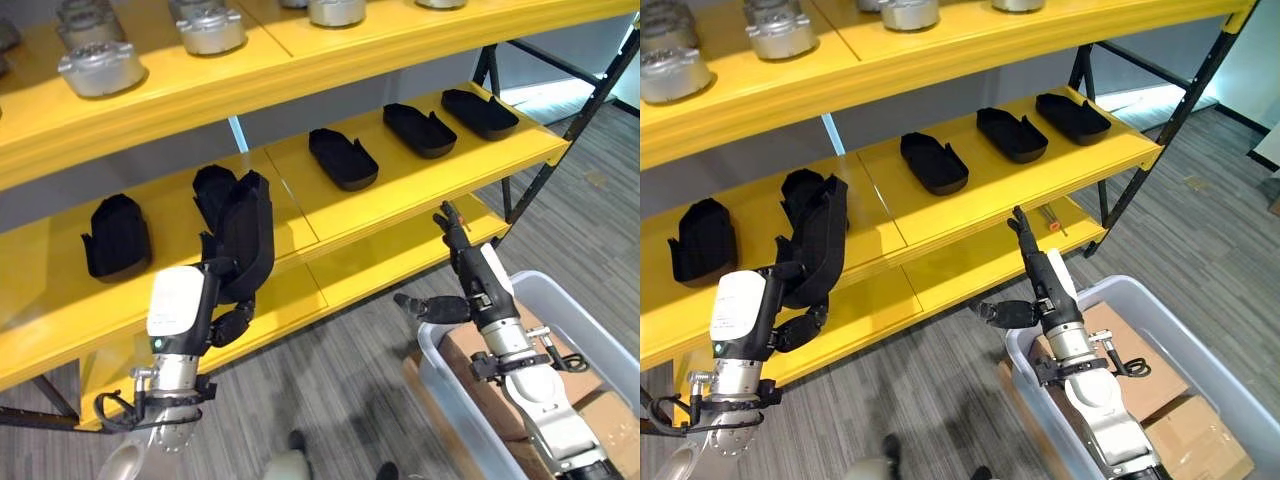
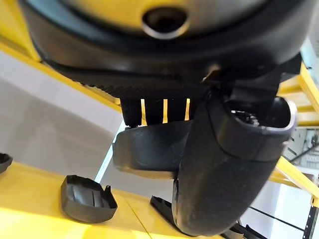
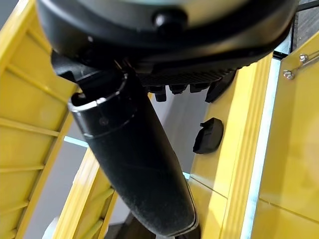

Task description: Move parts from the plastic box to the shelf.

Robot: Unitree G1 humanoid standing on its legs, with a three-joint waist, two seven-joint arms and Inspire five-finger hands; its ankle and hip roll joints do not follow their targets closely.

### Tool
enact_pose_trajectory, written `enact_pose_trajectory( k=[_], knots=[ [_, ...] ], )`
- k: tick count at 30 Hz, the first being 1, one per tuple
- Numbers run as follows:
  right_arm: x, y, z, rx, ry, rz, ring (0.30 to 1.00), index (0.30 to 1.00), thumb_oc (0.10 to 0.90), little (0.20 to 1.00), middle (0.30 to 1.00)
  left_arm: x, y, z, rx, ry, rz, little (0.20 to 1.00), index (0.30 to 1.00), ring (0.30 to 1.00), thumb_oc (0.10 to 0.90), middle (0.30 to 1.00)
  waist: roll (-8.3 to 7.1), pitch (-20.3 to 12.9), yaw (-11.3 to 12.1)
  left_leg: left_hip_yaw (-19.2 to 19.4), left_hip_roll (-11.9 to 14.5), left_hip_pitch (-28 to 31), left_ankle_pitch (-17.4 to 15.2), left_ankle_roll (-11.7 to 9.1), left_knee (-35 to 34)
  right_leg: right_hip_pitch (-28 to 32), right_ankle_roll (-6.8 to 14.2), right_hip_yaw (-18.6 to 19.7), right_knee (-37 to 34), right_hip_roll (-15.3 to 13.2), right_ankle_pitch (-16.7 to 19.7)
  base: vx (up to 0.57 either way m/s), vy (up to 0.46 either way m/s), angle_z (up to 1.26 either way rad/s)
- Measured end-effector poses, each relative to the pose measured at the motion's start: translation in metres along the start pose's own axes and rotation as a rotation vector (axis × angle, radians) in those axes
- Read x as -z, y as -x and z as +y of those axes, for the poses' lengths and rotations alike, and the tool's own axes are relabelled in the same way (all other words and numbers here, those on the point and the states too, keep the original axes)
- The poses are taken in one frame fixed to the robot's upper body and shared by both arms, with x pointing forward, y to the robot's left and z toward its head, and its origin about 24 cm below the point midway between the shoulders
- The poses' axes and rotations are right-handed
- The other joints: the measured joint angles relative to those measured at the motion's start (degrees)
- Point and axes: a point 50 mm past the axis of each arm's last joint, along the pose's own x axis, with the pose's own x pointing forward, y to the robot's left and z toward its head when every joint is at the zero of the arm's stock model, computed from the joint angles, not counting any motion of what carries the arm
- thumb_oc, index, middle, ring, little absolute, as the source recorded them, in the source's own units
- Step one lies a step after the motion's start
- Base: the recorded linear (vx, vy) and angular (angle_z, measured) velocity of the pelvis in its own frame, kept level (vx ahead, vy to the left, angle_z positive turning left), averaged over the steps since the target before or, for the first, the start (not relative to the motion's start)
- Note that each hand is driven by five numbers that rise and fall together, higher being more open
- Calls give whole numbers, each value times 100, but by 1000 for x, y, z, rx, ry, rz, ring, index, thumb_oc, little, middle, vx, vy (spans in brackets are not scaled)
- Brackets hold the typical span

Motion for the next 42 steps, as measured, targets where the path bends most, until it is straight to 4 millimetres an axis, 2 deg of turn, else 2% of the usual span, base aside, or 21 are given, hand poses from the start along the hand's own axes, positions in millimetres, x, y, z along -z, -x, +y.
enact_pose_trajectory(
  k=[1,2,3,4,5,6,9,10,14,19,23,26,30,31,32,33,34,37,39,40,42],
  knots=[
    [-1,-1,-6,34,2,-4,1000,1000,900,1000,1000,-2,-2,-1,-4,7,-8,300,300,300,400,300,135,38,-67,-55,46,396,505,-3,-518,-14,46,2,166,-93,12,46,319,53],
    [0,0,-6,43,-11,1,1000,1000,900,1000,1000,-2,-3,-1,-4,7,-8,300,300,300,400,300,160,56,-131,-48,14,429,504,18,-617,-31,95,21,325,-209,43,53,251,64],
    [1,1,-5,48,-18,7,1000,1000,900,1000,1000,-2,-3,-1,-6,8,-9,300,300,300,400,300,209,60,-214,-131,-50,429,448,100,-655,-159,107,93,758,-366,35,11,167,63],
    [1,1,-4,44,-20,5,1000,1000,900,1000,1000,-3,-4,1,-15,16,-12,300,300,300,400,300,310,24,-295,-215,-66,443,321,128,-708,-299,362,122,680,-340,-156,23,251,67],
    [-2,-2,0,27,-26,-17,1000,1000,900,1000,1000,-4,-11,8,-53,27,-22,300,300,300,400,300,205,-24,-242,-226,-147,381,190,-35,-830,-392,522,237,138,-370,76,37,319,75],
    [-3,-3,-2,29,-26,-23,1000,1000,900,1000,1000,-5,-15,8,-78,38,-20,300,300,300,400,300,286,-29,-232,-259,-129,364,7,-159,-986,-344,654,145,28,-348,457,72,241,64],
    [-1,0,-6,55,-24,-9,1000,1000,900,1000,1000,-8,-15,9,-84,46,-30,300,300,300,400,300,479,-31,-140,-111,-88,398,-229,-211,-1175,-317,708,37,-27,-300,517,69,251,35],
    [2,4,-7,66,-27,9,1000,1000,900,1000,1000,-7,-14,8,-76,43,-27,300,300,300,400,300,457,-32,-23,-113,-219,432,-250,-193,-1264,-278,788,-4,-63,-429,595,72,274,22],
    [11,15,-9,86,-31,58,1000,1000,900,1000,1000,-6,-11,7,-66,40,-20,300,300,300,400,300,362,-33,32,-288,-544,453,-295,-97,-1284,-67,914,-158,-150,-709,685,55,269,32],
    [14,19,2,109,-76,75,1000,1000,900,1000,1000,-4,-10,9,-62,24,-23,300,300,300,400,300,-44,-137,158,-253,-1128,501,-362,202,-1279,20,1196,-134,-214,-1228,876,41,300,7],
    [15,19,8,117,-89,78,1000,1000,900,1000,1000,-3,-10,10,-61,7,-27,300,300,300,400,300,-330,-219,174,-248,-1528,511,-382,413,-1268,18,1217,-132,-152,-1631,1064,36,276,8],
    [16,20,11,112,-85,89,1000,1000,900,1000,1000,-3,-9,10,-55,-4,-27,300,300,300,400,300,-356,-212,174,-244,-1715,605,-426,591,-1235,8,1248,-123,96,-1898,1276,29,311,8],
    [18,21,20,72,-72,106,1000,1000,900,1000,1000,0,-9,10,-56,-42,-25,300,300,300,400,300,-337,-201,141,-265,-1898,801,-497,892,-1197,-236,1047,-17,890,-2201,1688,-5,261,9],
    [18,22,22,48,-66,106,1000,1000,900,1000,1000,1,-9,11,-65,-48,-21,300,300,300,400,300,-192,-149,64,-341,-1760,848,-477,1050,-1335,-716,1137,490,1604,-2075,1186,28,132,-4],
    [19,23,24,34,-68,110,1000,1000,900,1000,1000,1,-10,12,-74,-50,-19,300,300,300,400,300,-152,-138,37,-353,-1675,828,-452,1080,-1356,-930,1124,697,1766,-1803,799,21,150,-3],
    [19,23,26,18,-72,114,1000,1000,900,1000,1000,4,-10,15,-81,-61,-11,300,300,300,400,300,-127,-114,19,-353,-1565,819,-451,1103,-1375,-1251,1171,1017,1917,-1205,355,4,25,-10],
    [20,24,26,12,-73,120,1000,1000,900,1000,1000,5,-10,15,-78,-72,-6,300,300,300,400,300,-135,-114,-7,-338,-1499,814,-438,1084,-1377,-1395,1072,1054,1905,-847,191,0,5,-4],
    [21,26,24,16,-69,126,1000,1000,900,1000,1000,6,-10,15,-71,-73,1,300,300,300,400,300,-264,-134,-112,-369,-1630,811,-471,1043,-1378,-1495,937,852,1509,-343,243,46,-15,13],
    [22,27,24,14,-66,127,1000,1000,900,1000,1000,5,-10,13,-73,-60,5,300,300,300,400,300,-258,-131,-202,-534,-1680,733,-514,1014,-1379,-1536,824,1315,907,205,323,65,-45,48],
    [24,31,21,21,-58,141,1000,1000,900,1000,1000,1,-15,12,-75,-49,-20,300,300,300,400,300,-277,-149,-418,-824,-1719,640,-401,954,-1387,-1383,747,1924,432,451,560,98,-50,93],
    [26,33,19,13,-47,153,1000,1000,900,1000,1000,0,-12,9,-61,-42,-17,300,300,300,400,300,-257,-154,-384,-814,-1727,691,-407,877,-1385,-1198,344,1880,122,494,882,133,-52,36]
  ],
)
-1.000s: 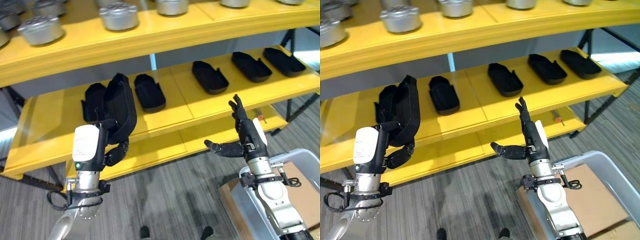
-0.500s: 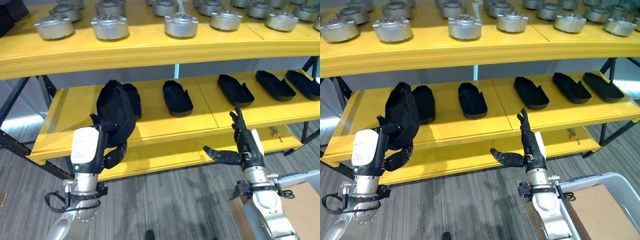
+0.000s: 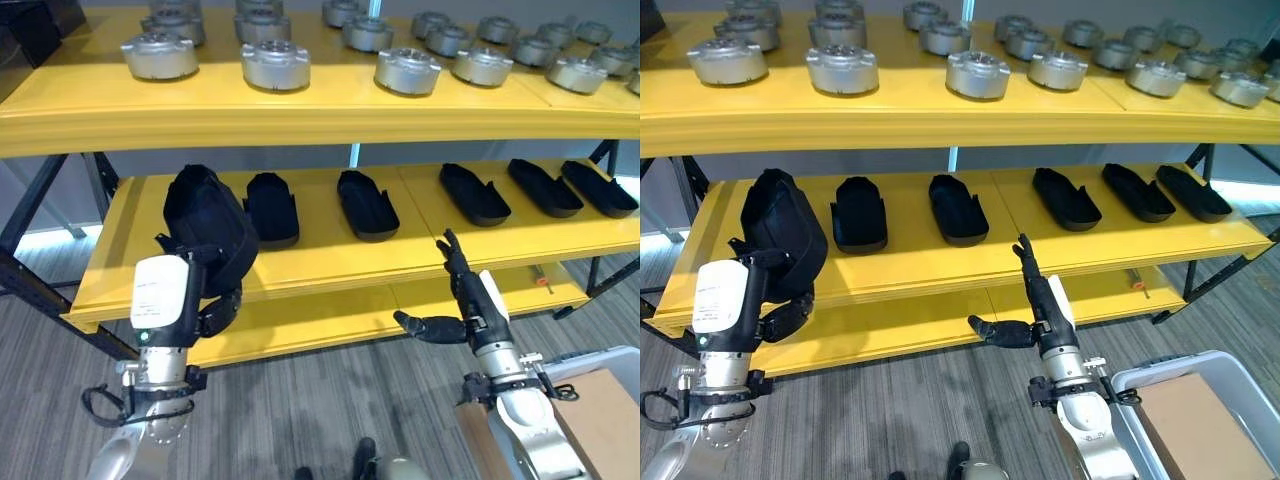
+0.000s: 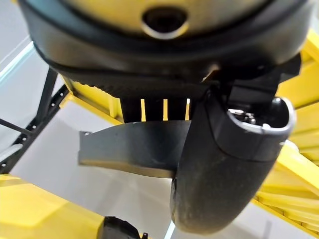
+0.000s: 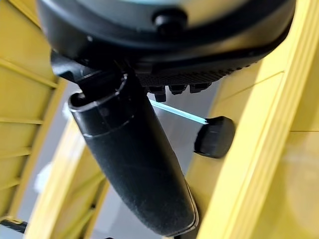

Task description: Move parts from the plastic box to the shelf.

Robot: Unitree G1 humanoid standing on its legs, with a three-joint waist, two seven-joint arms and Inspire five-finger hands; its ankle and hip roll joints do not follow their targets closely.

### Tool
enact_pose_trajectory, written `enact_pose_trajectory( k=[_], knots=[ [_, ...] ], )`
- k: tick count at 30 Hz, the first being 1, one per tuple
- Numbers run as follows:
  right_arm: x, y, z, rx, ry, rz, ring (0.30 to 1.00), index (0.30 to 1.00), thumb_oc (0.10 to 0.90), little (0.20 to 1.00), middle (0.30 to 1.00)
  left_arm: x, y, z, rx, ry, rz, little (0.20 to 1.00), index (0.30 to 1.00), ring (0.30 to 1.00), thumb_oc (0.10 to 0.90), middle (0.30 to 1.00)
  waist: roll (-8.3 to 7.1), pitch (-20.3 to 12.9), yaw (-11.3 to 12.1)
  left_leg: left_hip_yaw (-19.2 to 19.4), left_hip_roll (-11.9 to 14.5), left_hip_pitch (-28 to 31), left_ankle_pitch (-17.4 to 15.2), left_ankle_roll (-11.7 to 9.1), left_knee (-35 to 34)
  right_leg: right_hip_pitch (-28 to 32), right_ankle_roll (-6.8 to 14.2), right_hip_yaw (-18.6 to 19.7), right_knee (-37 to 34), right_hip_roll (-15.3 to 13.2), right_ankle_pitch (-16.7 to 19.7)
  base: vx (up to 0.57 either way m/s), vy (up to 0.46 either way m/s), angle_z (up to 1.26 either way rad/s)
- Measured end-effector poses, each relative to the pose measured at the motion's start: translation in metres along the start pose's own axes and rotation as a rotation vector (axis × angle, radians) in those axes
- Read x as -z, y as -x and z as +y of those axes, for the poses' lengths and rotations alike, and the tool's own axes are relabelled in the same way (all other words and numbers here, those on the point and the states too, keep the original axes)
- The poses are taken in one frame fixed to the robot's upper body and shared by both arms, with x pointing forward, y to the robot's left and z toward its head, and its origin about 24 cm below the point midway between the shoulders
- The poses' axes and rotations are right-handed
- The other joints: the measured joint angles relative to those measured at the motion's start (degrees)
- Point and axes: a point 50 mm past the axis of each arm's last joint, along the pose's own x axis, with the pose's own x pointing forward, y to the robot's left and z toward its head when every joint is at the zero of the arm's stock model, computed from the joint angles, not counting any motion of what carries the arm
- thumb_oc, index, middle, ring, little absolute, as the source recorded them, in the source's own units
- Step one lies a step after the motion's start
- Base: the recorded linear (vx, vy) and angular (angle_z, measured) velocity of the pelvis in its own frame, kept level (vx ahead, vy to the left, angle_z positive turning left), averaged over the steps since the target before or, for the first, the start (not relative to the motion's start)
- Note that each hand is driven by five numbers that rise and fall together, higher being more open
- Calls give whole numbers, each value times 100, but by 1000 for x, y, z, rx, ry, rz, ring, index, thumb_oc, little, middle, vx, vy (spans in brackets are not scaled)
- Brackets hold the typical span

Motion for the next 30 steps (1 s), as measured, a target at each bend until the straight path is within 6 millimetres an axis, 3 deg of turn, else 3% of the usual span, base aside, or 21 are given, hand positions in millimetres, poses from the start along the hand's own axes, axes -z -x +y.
enact_pose_trajectory(
  k=[2,5,7,9,10,11,12,13,15,16,17,19,20,22,23,24,25,26,27,30],
  knots=[
    [0,0,-1,0,-3,2,1000,1000,900,1000,1000,0,7,-1,16,6,15,300,300,300,400,300,155,-5,80,21,103,64,-94,-102,-1,282,-168,-18,-466,149,205,82,-53,-10],
    [0,0,-3,4,-25,4,1000,1000,900,1000,1000,-2,10,-5,8,36,39,300,300,300,400,300,182,-4,95,29,174,1,-174,-214,208,407,-193,-73,-617,226,220,-39,-54,10],
    [-1,-1,-6,7,-33,2,1000,1000,900,1000,1000,-5,3,-6,2,64,29,300,300,300,400,300,-24,139,88,41,47,-731,-443,-566,1744,529,-258,-248,-613,37,151,-35,4,39],
    [-1,-2,-11,9,-20,0,1000,1000,900,1000,1000,-7,4,-9,16,95,27,300,300,300,400,300,32,220,136,10,92,-968,-589,-656,2556,682,-377,-246,-544,34,-19,41,54,22],
    [-2,-3,-13,15,-24,-4,1000,1000,900,1000,1000,-8,4,-9,15,103,21,300,300,300,400,300,-25,292,143,-60,94,-1148,-648,-747,2941,724,-449,-250,-542,-11,-85,78,95,12],
    [-2,-3,-13,20,-25,-5,1000,1000,900,1000,1000,-8,4,-9,15,111,18,300,300,300,400,300,-64,313,97,-47,271,-1294,-767,-663,3189,734,-456,-326,-557,-28,-95,60,140,11],
    [-3,-2,-14,30,-32,-9,1000,1000,900,1000,1000,-8,3,-7,11,124,15,300,300,300,400,300,-47,307,101,131,690,-1300,-879,-560,3165,721,-536,-403,-537,18,-119,158,393,9],
    [-3,-3,-16,41,-37,-8,1000,1000,900,1000,1000,-8,3,-7,9,130,14,300,300,300,400,300,-69,313,97,86,1479,-1214,-846,-718,2496,679,-424,-341,-455,52,-189,149,423,4],
    [-3,-5,-18,54,-42,-14,1000,1000,900,1000,1000,-7,0,-8,4,133,13,300,300,300,400,300,-58,314,88,-226,2252,-966,-530,-1073,1341,472,-324,-264,-171,90,-304,90,291,-10],
    [-4,-8,-19,61,-41,-19,1000,1000,900,1000,1000,-7,-1,-8,0,135,14,300,300,300,400,300,-35,334,82,-220,2594,-860,-401,-1129,958,339,-419,-258,33,106,-400,82,460,-27],
    [-3,-10,-23,80,-34,-15,1000,1000,900,1000,1000,-8,-2,-10,1,143,15,300,300,300,400,300,29,365,76,-224,3004,-787,-210,-1204,756,175,-198,-123,389,18,-518,80,464,-21],
    [-2,-9,-28,116,-38,-12,1000,1000,900,1000,1000,-10,-6,-10,-10,155,12,300,300,300,400,300,184,370,-27,165,3191,-778,46,-1358,709,-1,8,-201,856,-165,-721,84,356,6],
    [-3,-9,-34,127,-25,-11,1000,1000,900,1000,1000,-12,-6,-12,-22,183,20,300,300,300,400,300,388,356,-110,213,3126,-695,251,-1227,711,-3,76,-222,982,-285,-823,147,423,10],
    [-4,-9,-38,153,-21,-17,1000,1000,900,1000,1000,-17,-8,-11,-37,212,13,300,300,300,400,300,693,285,-97,307,2787,-471,336,-1185,534,32,364,-154,992,-426,-751,137,308,6],
    [-3,-8,-37,165,-34,-15,1000,1000,900,1000,1000,-19,-14,-8,-47,207,-11,300,300,300,400,300,644,274,-112,443,2597,-394,194,-1657,410,34,542,-114,1012,-655,-738,88,260,27],
    [0,-3,-31,163,-58,3,1000,1000,900,1000,1000,-18,-18,-5,-54,197,-26,300,300,300,400,300,368,257,-61,485,2223,-396,184,-1530,392,37,582,-39,939,-984,-695,71,182,26],
    [3,0,-26,141,-65,16,1000,1000,900,1000,1000,-17,-18,-3,-59,188,-28,300,300,300,400,300,241,247,-3,532,2021,-400,188,-1530,408,104,494,14,803,-1185,-601,125,348,15],
    [6,3,-19,121,-80,32,1000,1000,900,1000,1000,-15,-20,0,-55,168,-35,300,300,300,400,300,40,217,104,573,1781,-403,99,-1381,519,244,526,-3,573,-1292,-372,74,282,13],
    [10,8,-10,115,-109,51,1000,1000,900,1000,1000,-11,-22,4,-42,130,-51,300,300,300,400,300,-157,205,258,560,1543,-417,-61,-1255,766,554,697,-107,248,-1595,-176,73,274,25],
    [9,9,-6,113,-111,46,1000,1000,900,1000,1000,-9,-22,5,-38,111,-45,300,300,300,400,300,-240,159,295,397,1223,-410,-201,-1069,866,823,779,-252,111,-1875,146,44,213,42]
  ],
)
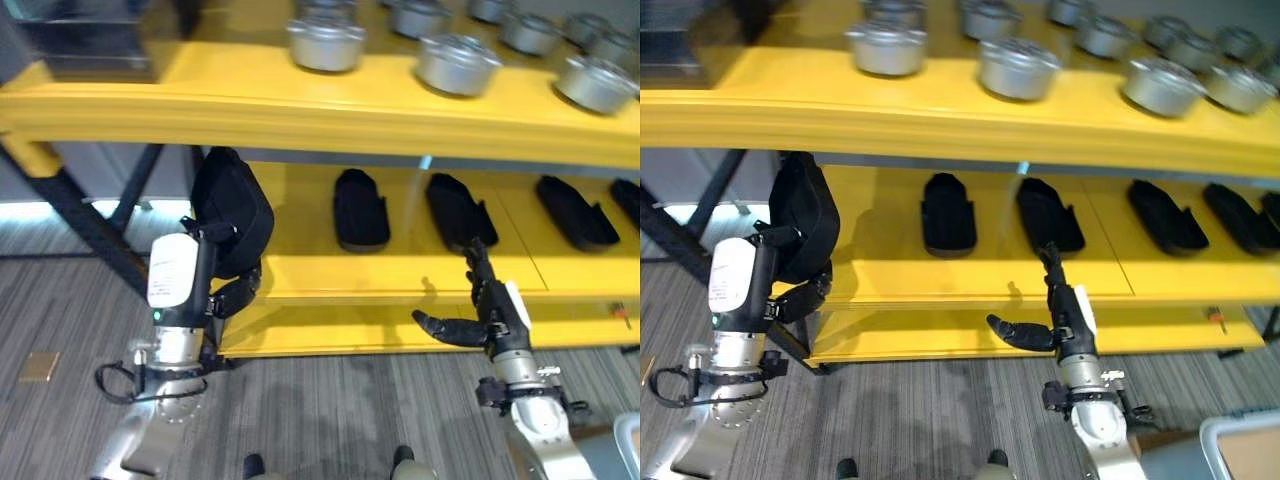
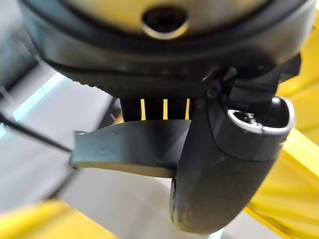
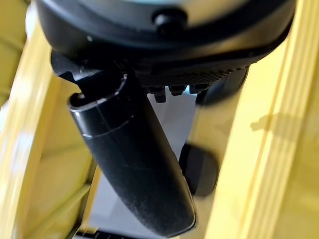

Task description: Move parts from the plastic box to the shelf.

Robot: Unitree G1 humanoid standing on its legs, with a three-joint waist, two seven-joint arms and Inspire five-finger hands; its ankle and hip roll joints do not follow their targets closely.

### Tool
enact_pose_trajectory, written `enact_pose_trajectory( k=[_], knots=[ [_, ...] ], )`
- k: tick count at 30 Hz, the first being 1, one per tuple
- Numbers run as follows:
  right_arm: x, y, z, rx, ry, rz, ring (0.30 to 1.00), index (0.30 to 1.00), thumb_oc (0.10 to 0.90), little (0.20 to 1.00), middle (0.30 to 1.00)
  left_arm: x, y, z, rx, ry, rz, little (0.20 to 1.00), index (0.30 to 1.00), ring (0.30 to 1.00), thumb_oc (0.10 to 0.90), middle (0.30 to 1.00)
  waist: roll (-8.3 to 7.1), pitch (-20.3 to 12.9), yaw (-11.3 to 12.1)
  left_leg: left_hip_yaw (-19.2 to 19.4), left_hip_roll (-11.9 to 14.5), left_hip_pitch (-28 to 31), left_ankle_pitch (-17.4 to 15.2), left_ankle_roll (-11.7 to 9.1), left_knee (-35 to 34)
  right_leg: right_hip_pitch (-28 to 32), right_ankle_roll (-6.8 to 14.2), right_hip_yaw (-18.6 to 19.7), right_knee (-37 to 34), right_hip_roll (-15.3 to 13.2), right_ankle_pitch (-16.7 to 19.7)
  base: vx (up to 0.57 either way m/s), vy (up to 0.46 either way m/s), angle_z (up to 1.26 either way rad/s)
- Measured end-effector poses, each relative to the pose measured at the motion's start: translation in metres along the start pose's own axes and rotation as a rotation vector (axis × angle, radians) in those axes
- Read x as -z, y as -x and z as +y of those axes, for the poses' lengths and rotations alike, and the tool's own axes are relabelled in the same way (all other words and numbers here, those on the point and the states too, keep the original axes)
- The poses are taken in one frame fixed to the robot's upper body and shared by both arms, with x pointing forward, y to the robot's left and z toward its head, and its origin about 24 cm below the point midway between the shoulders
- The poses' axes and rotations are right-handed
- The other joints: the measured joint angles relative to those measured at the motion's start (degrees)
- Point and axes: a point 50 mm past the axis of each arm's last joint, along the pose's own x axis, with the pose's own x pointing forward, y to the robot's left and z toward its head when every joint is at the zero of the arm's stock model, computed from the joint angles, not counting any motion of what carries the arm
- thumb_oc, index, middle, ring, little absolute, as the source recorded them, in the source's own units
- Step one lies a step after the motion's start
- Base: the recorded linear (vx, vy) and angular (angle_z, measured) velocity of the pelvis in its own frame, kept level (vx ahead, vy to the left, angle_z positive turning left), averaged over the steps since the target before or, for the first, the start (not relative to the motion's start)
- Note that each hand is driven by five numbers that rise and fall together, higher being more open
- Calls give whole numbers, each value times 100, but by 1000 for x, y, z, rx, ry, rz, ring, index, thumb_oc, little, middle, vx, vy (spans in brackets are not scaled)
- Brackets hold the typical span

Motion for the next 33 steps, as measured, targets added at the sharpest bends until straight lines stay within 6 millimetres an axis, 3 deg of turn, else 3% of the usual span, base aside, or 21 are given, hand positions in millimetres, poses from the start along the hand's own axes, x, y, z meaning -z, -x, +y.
enact_pose_trajectory(
  k=[1,3,8,9,10,13,14,15,17,19,21,25,26,33],
  knots=[
    [-2,-1,2,2,-9,-11,1000,1000,900,1000,1000,1,-1,2,-4,-9,-4,300,300,300,400,300,-30,-16,54,-10,-88,-48,-89,36,81,33,100,-6,-45,-84,93,93,272,19],
    [-4,-2,5,10,-26,-22,1000,1000,900,1000,1000,0,-1,1,-1,-12,-9,300,300,300,400,300,-57,-18,119,5,-262,-119,-292,130,355,89,77,36,-99,-219,251,70,339,0],
    [-2,0,6,27,-27,-10,1000,1000,900,1000,1000,-1,-1,1,3,-27,-21,300,300,300,400,300,-229,-86,60,332,-490,-65,-506,359,491,-44,-246,128,-188,-456,827,5,216,-32],
    [-2,-1,9,29,-28,-8,1000,1000,900,1000,1000,0,-1,1,-6,-29,-20,300,300,300,400,300,-324,-141,87,510,-562,-75,-538,425,626,-237,-257,-91,-161,-497,1087,-45,191,-64],
    [-4,-4,12,21,-30,-16,1000,1000,900,1000,1000,0,0,2,-7,-34,-18,300,300,300,400,300,-319,-137,131,652,-531,-111,-559,462,638,-344,-407,-352,-156,-508,1291,-8,208,-70],
    [-5,-6,19,-14,-37,-19,1000,1000,900,1000,1000,1,3,0,5,-55,-9,300,300,300,400,300,-314,-134,66,907,-571,16,-599,623,536,-551,-436,-1005,-50,-544,1820,15,59,-46],
    [-2,-2,26,-51,-42,-2,1000,1000,900,1000,1000,3,7,-2,19,-57,6,300,300,300,400,300,-243,-109,16,932,-461,178,-564,718,325,-721,-143,-991,475,-375,1216,19,-30,-40],
    [-1,-1,28,-70,-38,2,1000,1000,900,1000,1000,3,6,-1,14,-59,6,300,300,300,400,300,-247,-116,8,953,-435,245,-476,693,166,-795,-35,-879,644,-175,746,40,-58,-24],
    [-2,-1,28,-96,-25,-1,1000,1000,900,1000,1000,4,5,1,10,-70,9,300,300,300,400,300,-281,-140,-20,995,-481,273,-219,595,-112,-697,-22,-597,351,254,269,57,-96,-3],
    [0,0,25,-109,-4,10,1000,1000,900,1000,1000,3,7,-3,18,-57,17,300,300,300,400,300,-249,-162,-52,943,-529,285,-148,548,-168,-285,-81,-575,-399,369,202,121,-206,14],
    [2,2,22,-127,14,18,1000,1000,900,1000,1000,3,9,-4,25,-52,22,300,300,300,400,300,-82,-162,-58,922,-357,331,-84,429,-267,-161,-142,-642,-649,592,280,122,-162,2],
    [1,0,11,-119,50,16,1000,1000,900,1000,1000,1,11,-9,46,-29,32,300,300,300,400,300,177,-167,-127,911,-69,424,16,277,-426,-119,-270,-669,-675,920,214,62,-98,-5],
    [-1,-1,6,-101,61,11,1000,1000,900,1000,1000,-1,12,-13,62,-18,24,300,300,300,400,300,251,-163,-236,882,8,429,61,212,-497,-128,-319,-711,-676,1002,175,66,-110,-1],
    [-1,-2,-1,-93,64,13,1000,1000,900,1000,1000,-9,9,-24,122,-24,-22,300,300,300,400,300,410,-128,-422,1009,155,293,104,151,-516,-449,-436,-635,-495,1121,70,-3,-59,-9]
  ],
)
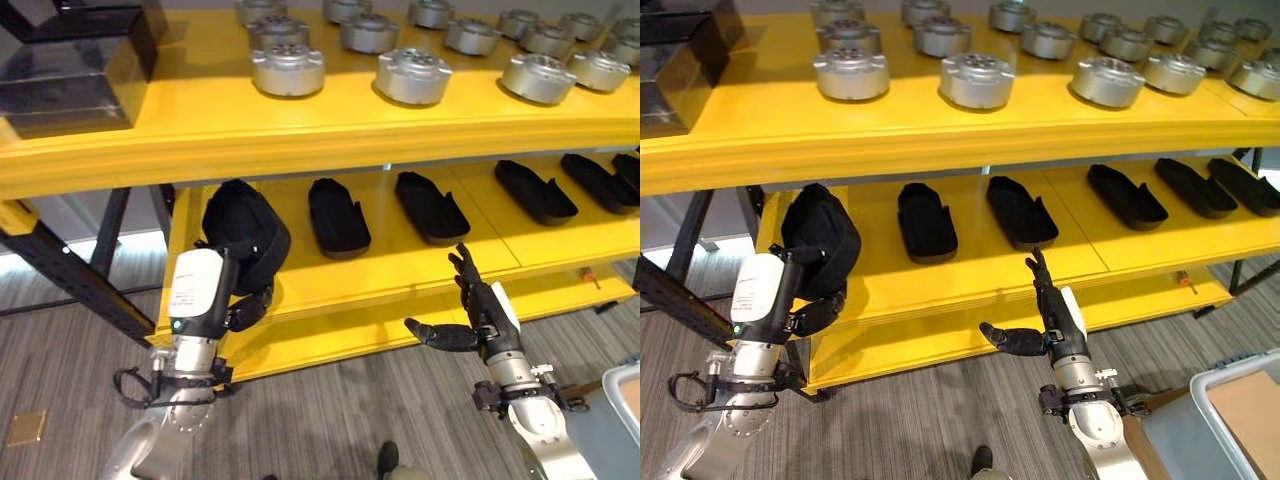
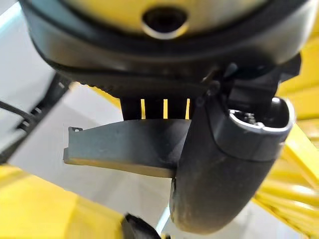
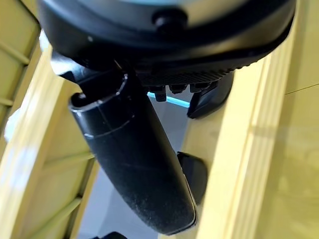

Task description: Move parts from the plastic box to the shelf.

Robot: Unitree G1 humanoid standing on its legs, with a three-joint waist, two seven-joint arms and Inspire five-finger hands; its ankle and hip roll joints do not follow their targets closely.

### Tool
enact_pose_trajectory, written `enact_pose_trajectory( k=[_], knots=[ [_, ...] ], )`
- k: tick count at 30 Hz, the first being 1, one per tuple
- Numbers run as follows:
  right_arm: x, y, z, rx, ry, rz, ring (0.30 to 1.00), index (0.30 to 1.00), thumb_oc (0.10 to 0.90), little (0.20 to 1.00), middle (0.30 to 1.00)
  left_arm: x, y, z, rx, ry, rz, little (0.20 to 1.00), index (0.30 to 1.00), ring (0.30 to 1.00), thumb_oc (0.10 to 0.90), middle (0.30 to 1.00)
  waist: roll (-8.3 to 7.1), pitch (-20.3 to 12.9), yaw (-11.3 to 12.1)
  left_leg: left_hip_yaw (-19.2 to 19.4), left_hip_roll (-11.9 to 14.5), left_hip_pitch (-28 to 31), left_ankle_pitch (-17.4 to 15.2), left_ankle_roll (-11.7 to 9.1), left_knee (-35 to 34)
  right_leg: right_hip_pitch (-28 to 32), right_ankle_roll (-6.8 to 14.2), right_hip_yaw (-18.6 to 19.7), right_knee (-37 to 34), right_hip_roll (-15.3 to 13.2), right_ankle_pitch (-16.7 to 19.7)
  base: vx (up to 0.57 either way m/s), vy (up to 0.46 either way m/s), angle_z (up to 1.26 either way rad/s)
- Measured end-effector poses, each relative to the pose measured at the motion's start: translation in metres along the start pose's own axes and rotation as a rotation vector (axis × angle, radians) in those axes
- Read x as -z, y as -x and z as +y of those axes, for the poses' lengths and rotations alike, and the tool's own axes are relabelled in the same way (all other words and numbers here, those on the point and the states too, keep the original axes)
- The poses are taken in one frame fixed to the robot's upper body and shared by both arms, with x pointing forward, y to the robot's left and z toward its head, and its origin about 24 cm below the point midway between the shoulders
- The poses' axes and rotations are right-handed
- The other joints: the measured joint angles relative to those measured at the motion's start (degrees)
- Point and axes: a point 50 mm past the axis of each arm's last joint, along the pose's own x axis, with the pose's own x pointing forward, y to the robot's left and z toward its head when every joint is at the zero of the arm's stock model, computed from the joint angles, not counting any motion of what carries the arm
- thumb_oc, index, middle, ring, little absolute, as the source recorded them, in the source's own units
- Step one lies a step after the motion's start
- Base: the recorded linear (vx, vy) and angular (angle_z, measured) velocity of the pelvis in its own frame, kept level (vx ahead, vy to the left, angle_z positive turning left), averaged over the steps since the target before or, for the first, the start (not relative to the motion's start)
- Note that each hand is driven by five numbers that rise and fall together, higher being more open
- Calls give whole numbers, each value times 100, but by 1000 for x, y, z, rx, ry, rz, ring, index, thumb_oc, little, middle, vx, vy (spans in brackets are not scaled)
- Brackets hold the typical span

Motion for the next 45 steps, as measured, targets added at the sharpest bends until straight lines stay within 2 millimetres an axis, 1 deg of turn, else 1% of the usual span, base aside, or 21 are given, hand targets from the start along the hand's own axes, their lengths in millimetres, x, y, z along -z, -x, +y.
enact_pose_trajectory(
  k=[2,5,7,8,10,12,14,17,18,20,23,26,27,30,33,35,38,42,45],
  knots=[
    [-1,-1,-1,-2,3,-4,1000,1000,900,1000,1000,4,-3,-3,11,-13,9,300,300,300,400,300,91,28,-93,2,0,-64,-1,1,15,-98,8,21,83,-16,-21,-82,-36,-3],
    [-4,-5,-1,-6,2,-21,1000,1000,900,1000,1000,14,-14,-6,13,-70,23,300,300,300,400,300,153,76,-113,30,-3,-320,9,-3,96,-432,4,103,255,-36,-42,-93,-16,-8],
    [-9,-11,0,-13,5,-47,1000,1000,900,1000,1000,20,-21,-7,8,-92,48,300,300,300,400,300,157,182,-101,80,1,-483,12,-3,155,-654,-1,172,361,-49,-41,-95,-18,-17],
    [-16,-18,-1,-16,10,-81,1000,1000,900,1000,1000,30,-24,-10,20,-122,95,300,300,300,400,300,155,383,-112,159,10,-579,18,-2,200,-826,-17,245,452,-47,-37,-120,-23,-23],
    [-19,-21,-1,-16,13,-95,1000,1000,900,1000,1000,36,-26,-11,27,-142,115,300,300,300,400,300,129,511,-123,190,12,-616,19,-4,209,-909,-25,299,501,-43,-42,-55,-13,-15],
    [-21,-23,-3,-16,20,-101,1000,1000,900,1000,1000,41,-29,-12,28,-185,130,300,300,300,400,300,70,650,-132,188,26,-743,24,-10,259,-1038,-56,308,546,-38,-43,-47,-7,-3],
    [-22,-24,-3,-16,20,-109,1000,1000,900,1000,1000,41,-33,-8,-6,-225,114,300,300,300,400,300,22,785,-118,187,41,-784,26,-14,272,-1105,-90,311,604,-29,-70,-19,-2,0],
    [-25,-27,-2,-20,19,-125,1000,1000,900,1000,1000,43,-40,-1,-33,-252,114,300,300,300,400,300,10,853,-112,194,51,-817,26,-15,275,-1152,-97,322,629,-20,-90,-26,4,-1],
    [-27,-29,-2,-21,14,-130,1000,1000,900,1000,1000,47,-42,2,-30,-279,110,300,300,300,400,300,5,857,-122,189,55,-858,26,-15,281,-1188,-97,320,632,-16,-92,-31,11,-3],
    [-32,-34,-2,-25,15,-156,1000,1000,900,1000,1000,62,-50,14,-16,-385,113,300,300,300,400,300,-33,942,-141,225,64,-886,30,-21,288,-1262,-105,338,688,-14,-99,-26,19,-7],
    [-34,-35,-1,-29,14,-164,1000,1000,900,1000,1000,73,-59,27,-26,-466,134,300,300,300,400,300,-37,1078,-142,251,73,-891,29,-22,293,-1280,-109,346,706,-12,-107,-9,6,-2],
    [-34,-35,0,-37,8,-162,1000,1000,900,1000,1000,76,-63,31,-37,-486,148,300,300,300,400,300,-32,1149,-138,255,72,-898,29,-22,294,-1288,-109,349,707,-11,-110,-4,10,0],
    [-35,-36,1,-49,9,-168,1000,1000,900,1000,1000,79,-67,34,-28,-533,128,300,300,300,400,300,-52,1204,-136,254,73,-912,29,-23,296,-1302,-109,351,711,-10,-110,-13,37,-1],
    [-39,-39,3,-56,9,-186,1000,1000,900,1000,1000,85,-70,39,16,-646,91,300,300,300,400,300,-62,1246,-145,257,72,-968,29,-23,320,-1357,-110,360,725,-16,-110,0,0,0],
    [-41,-41,1,-59,9,-194,1000,1000,900,1000,1000,86,-76,44,39,-716,55,300,300,300,400,300,-73,1370,-124,244,71,-978,27,-24,372,-1353,-113,363,763,-27,-112,-13,29,1],
    [-42,-43,0,-57,14,-204,1000,1000,900,1000,1000,86,-82,51,55,-775,17,300,300,300,400,300,-84,1458,-113,221,69,-980,28,-24,385,-1351,-115,357,797,-38,-113,-6,26,4],
    [-38,-43,0,-62,19,-194,1000,1000,900,1000,1000,88,-88,55,90,-842,-12,300,300,300,400,300,-88,1484,-125,167,60,-1001,28,-24,416,-1343,-118,347,818,-53,-116,-8,38,5],
    [-36,-41,-1,-68,29,-183,1000,1000,900,1000,1000,87,-90,57,116,-877,-33,300,300,300,400,300,-88,1510,-138,131,60,-1058,27,-24,482,-1347,-120,322,827,-70,-114,-4,25,6],
    [-36,-41,-1,-69,33,-182,1000,1000,900,1000,1000,83,-99,62,126,-925,-78,300,300,300,400,300,-96,1628,-107,102,53,-1083,26,-24,539,-1346,-121,317,867,-93,-114,-8,21,3]
  ],
)
